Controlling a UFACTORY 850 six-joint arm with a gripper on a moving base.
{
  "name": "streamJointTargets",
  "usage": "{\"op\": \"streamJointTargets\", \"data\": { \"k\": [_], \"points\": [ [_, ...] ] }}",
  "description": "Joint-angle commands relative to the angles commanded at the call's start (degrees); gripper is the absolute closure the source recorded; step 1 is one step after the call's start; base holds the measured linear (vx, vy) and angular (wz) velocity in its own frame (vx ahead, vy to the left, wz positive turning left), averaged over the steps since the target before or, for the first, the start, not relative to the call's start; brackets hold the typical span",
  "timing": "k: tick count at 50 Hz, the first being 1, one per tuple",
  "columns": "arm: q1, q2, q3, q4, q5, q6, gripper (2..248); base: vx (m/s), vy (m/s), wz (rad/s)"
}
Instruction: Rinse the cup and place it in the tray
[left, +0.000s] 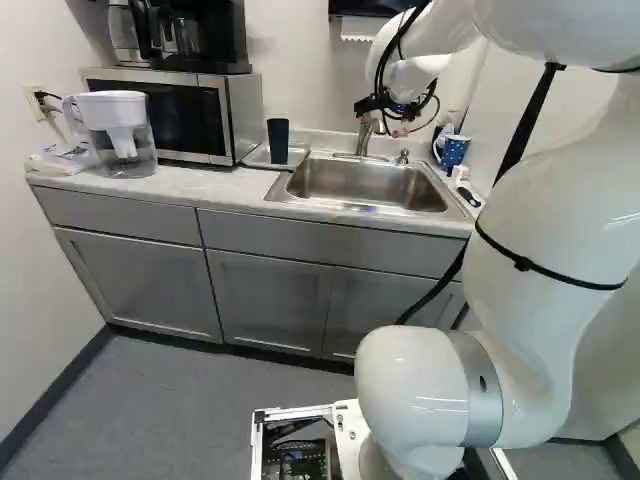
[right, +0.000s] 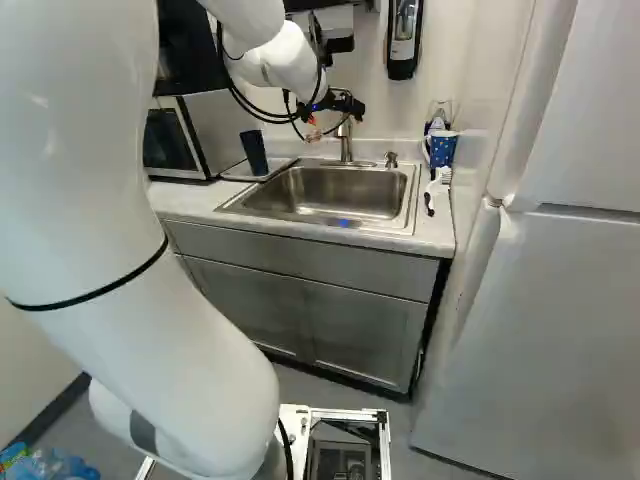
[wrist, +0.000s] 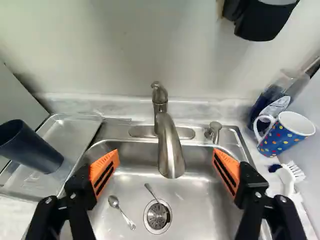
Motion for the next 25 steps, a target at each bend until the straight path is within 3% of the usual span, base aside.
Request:
{"op": "streamJointTargets", "data": {
  "k": [25],
  "points": [
    [0.00,0.00,0.00,0.00,-10.47,0.00,3,0.000,0.000,0.000]
  ]
}}
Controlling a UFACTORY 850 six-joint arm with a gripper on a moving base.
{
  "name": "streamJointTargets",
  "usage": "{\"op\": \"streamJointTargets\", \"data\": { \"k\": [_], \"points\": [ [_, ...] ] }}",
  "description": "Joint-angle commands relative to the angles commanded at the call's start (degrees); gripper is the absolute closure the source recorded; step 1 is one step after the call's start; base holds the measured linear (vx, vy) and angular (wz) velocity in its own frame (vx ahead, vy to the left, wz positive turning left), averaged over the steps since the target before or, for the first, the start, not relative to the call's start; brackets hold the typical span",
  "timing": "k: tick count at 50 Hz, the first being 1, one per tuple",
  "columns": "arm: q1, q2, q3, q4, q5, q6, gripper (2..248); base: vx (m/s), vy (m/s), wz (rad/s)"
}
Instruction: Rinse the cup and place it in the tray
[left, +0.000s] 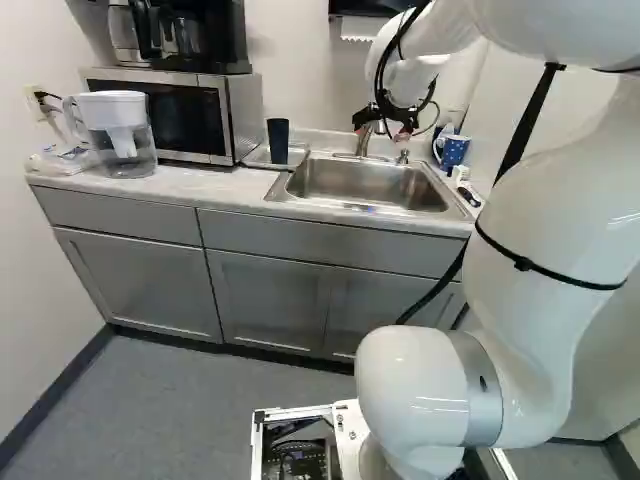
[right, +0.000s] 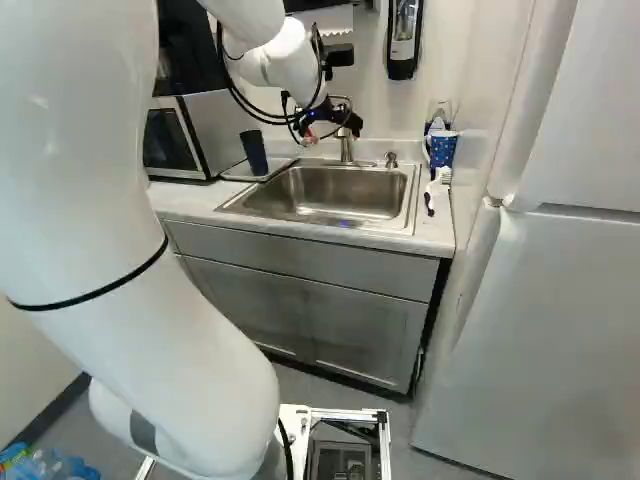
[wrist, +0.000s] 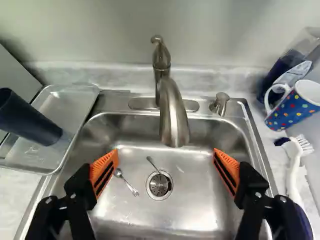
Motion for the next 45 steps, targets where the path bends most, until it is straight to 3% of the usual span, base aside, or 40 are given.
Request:
{"op": "streamJointTargets", "data": {
  "k": [29,45],
  "points": [
    [0.00,0.00,0.00,0.00,-13.37,0.00,3,0.000,0.000,0.000],
    [0.00,0.00,0.00,0.00,-13.99,0.00,3,0.000,0.000,0.000]
  ]
}}
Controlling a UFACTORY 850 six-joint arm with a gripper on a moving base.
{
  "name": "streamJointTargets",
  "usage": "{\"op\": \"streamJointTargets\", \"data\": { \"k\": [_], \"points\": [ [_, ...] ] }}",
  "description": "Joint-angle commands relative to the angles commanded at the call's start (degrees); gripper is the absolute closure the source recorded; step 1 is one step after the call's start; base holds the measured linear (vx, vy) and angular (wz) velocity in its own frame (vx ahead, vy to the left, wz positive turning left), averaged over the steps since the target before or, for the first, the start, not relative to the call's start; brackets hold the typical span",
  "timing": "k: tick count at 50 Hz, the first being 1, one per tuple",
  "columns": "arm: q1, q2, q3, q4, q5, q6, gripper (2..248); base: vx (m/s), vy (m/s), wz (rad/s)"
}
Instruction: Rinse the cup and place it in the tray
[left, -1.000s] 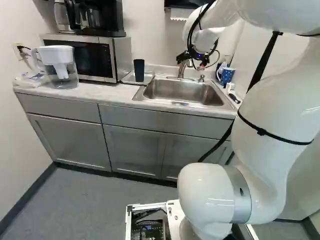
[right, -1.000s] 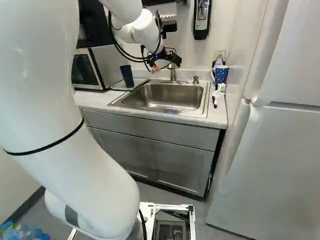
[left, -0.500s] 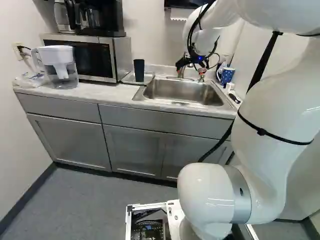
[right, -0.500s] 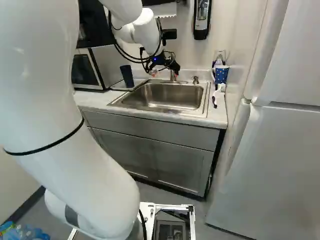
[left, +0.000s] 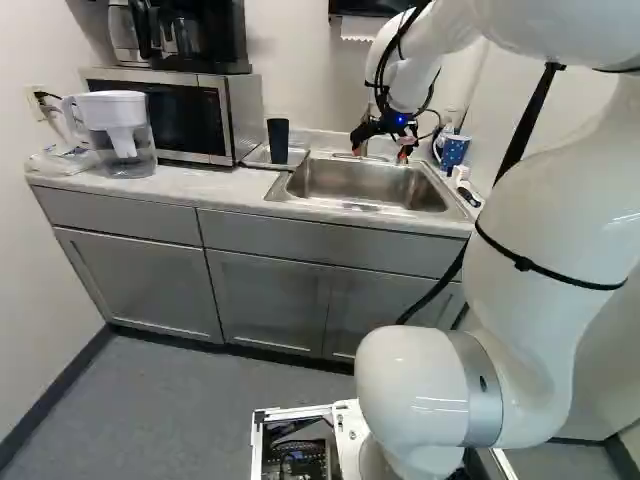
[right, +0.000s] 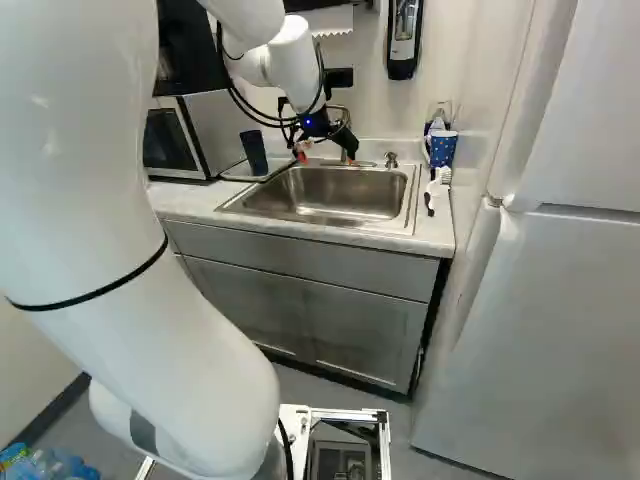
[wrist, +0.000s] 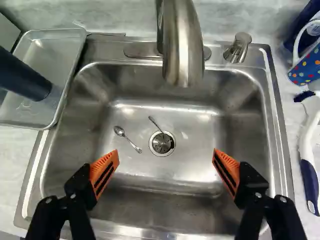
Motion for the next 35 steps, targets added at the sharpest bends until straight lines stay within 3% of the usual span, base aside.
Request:
{"op": "streamJointTargets", "data": {
  "k": [35],
  "points": [
    [0.00,0.00,0.00,0.00,0.00,0.00,3,0.000,0.000,0.000]
  ]
}}
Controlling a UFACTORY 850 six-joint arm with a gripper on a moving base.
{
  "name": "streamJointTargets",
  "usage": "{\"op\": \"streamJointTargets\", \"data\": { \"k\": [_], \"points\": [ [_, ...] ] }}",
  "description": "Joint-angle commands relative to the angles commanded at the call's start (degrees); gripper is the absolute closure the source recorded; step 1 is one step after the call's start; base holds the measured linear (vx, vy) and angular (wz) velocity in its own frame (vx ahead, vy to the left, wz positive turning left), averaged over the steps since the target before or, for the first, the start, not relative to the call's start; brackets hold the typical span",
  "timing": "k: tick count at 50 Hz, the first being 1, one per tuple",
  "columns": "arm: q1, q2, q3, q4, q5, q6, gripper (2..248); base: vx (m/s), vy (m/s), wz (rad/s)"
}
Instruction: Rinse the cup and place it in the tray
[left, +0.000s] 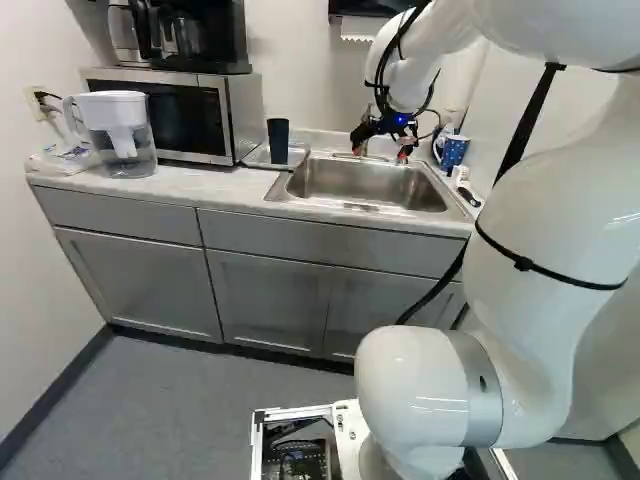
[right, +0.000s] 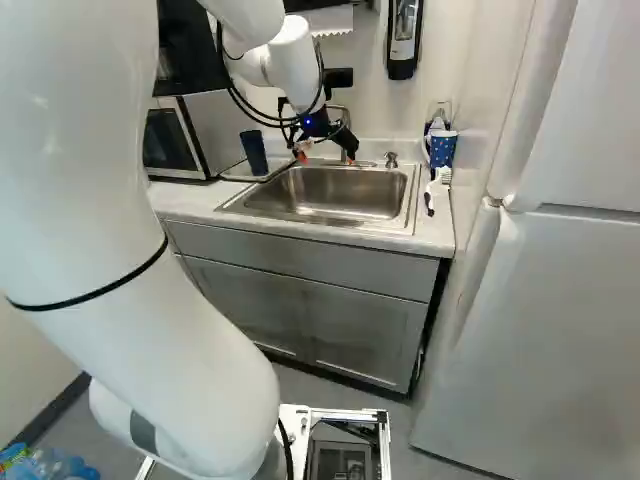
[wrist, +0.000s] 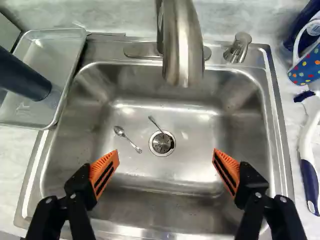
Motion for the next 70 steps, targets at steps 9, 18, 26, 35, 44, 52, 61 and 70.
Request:
{"op": "streamJointTargets", "data": {
  "k": [9,18,26,35,44,52,61,70],
  "points": [
    [0.00,0.00,0.00,0.00,0.00,0.00,3,0.000,0.000,0.000],
    [0.00,0.00,0.00,0.00,0.00,0.00,3,0.000,0.000,0.000],
    [0.00,0.00,0.00,0.00,0.00,0.00,3,0.000,0.000,0.000],
    [0.00,0.00,0.00,0.00,0.00,0.00,3,0.000,0.000,0.000],
    [0.00,0.00,0.00,0.00,0.00,0.00,3,0.000,0.000,0.000],
    [0.00,0.00,0.00,0.00,0.00,0.00,3,0.000,0.000,0.000],
    [0.00,0.00,0.00,0.00,0.00,0.00,3,0.000,0.000,0.000],
    [0.00,0.00,0.00,0.00,0.00,0.00,3,0.000,0.000,0.000]
  ]
}}
